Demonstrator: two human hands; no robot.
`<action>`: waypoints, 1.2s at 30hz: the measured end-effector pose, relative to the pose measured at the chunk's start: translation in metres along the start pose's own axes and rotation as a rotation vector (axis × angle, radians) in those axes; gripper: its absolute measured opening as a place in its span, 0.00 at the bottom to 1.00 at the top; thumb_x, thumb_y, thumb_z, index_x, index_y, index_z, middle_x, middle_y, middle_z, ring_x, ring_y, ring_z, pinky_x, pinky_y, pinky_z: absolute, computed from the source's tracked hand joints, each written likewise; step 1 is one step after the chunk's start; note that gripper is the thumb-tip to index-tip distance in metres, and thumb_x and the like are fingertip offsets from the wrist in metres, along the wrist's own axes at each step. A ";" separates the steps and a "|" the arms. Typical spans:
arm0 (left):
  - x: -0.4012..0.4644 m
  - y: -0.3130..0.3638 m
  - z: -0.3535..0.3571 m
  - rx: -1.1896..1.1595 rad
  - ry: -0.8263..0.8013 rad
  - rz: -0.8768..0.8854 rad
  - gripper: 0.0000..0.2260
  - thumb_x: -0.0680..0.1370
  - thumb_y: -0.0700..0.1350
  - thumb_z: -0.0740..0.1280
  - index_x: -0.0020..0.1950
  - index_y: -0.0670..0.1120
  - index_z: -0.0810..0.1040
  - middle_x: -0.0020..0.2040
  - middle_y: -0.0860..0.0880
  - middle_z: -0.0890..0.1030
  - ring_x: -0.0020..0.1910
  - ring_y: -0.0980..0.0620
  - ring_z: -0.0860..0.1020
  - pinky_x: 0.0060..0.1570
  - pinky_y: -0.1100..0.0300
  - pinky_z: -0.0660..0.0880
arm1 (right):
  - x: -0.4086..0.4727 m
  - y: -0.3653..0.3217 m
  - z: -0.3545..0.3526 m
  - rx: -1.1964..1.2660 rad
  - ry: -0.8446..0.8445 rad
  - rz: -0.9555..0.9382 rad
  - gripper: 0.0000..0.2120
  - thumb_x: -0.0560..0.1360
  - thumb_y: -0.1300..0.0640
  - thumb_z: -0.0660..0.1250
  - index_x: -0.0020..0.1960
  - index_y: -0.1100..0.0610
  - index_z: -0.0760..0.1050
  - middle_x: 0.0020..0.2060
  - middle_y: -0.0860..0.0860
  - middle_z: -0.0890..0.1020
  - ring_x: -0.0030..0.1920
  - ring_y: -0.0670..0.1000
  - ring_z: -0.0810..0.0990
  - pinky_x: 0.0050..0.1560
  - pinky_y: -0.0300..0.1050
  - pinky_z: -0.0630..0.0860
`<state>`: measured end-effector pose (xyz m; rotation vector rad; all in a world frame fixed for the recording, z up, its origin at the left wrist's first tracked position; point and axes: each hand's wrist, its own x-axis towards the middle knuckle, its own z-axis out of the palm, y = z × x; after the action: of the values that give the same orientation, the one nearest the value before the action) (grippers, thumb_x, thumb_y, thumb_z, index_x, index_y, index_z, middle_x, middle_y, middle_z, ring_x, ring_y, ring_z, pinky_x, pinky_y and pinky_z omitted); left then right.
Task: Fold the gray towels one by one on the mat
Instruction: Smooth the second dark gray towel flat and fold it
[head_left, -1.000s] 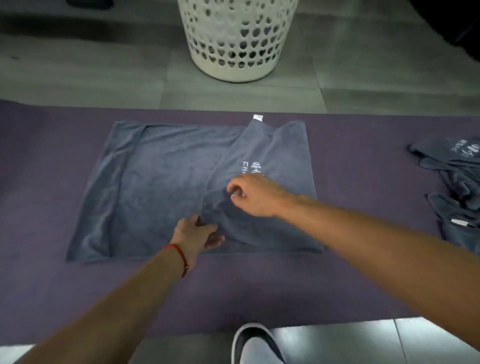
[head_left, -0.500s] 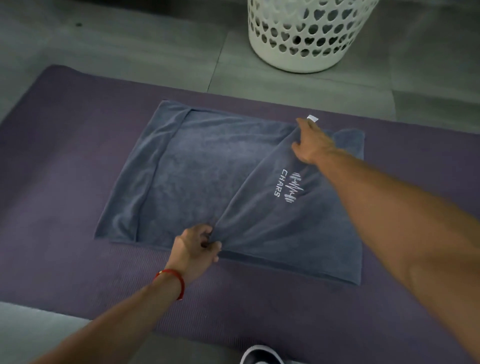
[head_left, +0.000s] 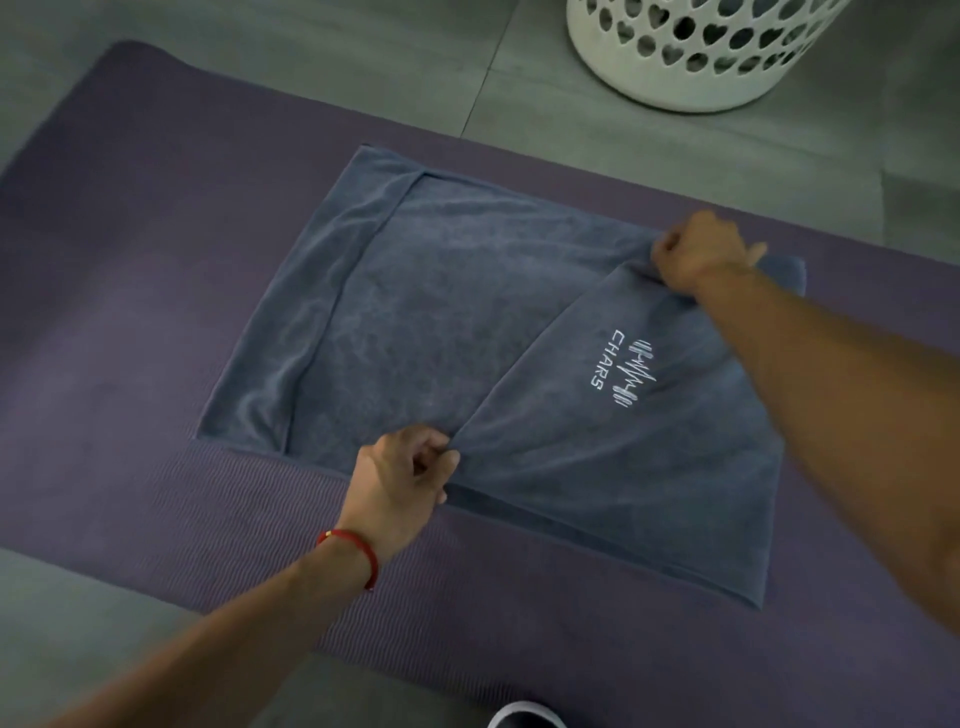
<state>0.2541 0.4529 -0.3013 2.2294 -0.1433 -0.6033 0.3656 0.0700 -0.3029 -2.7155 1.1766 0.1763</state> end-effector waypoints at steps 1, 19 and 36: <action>-0.001 -0.001 -0.002 -0.005 0.003 0.010 0.05 0.79 0.42 0.70 0.43 0.45 0.81 0.30 0.49 0.81 0.26 0.60 0.79 0.30 0.73 0.70 | -0.003 -0.002 -0.002 0.053 0.050 -0.075 0.16 0.78 0.52 0.62 0.61 0.57 0.79 0.61 0.61 0.80 0.65 0.63 0.76 0.73 0.62 0.58; -0.019 -0.068 -0.104 0.059 0.115 -0.073 0.02 0.77 0.44 0.72 0.45 0.48 0.82 0.30 0.54 0.81 0.30 0.62 0.80 0.34 0.73 0.73 | -0.049 -0.143 -0.004 -0.032 -0.262 -0.371 0.23 0.76 0.52 0.71 0.66 0.63 0.76 0.64 0.62 0.78 0.64 0.62 0.78 0.63 0.50 0.74; -0.013 -0.069 -0.106 0.009 0.172 -0.067 0.05 0.78 0.46 0.71 0.45 0.56 0.82 0.30 0.57 0.81 0.30 0.59 0.80 0.34 0.71 0.72 | 0.003 -0.191 -0.036 0.062 -0.110 -0.757 0.06 0.75 0.63 0.71 0.50 0.55 0.83 0.49 0.52 0.85 0.48 0.51 0.81 0.53 0.38 0.71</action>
<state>0.2859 0.5753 -0.2877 2.2900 0.0162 -0.4442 0.5087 0.1885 -0.2469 -2.8290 0.0771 0.1705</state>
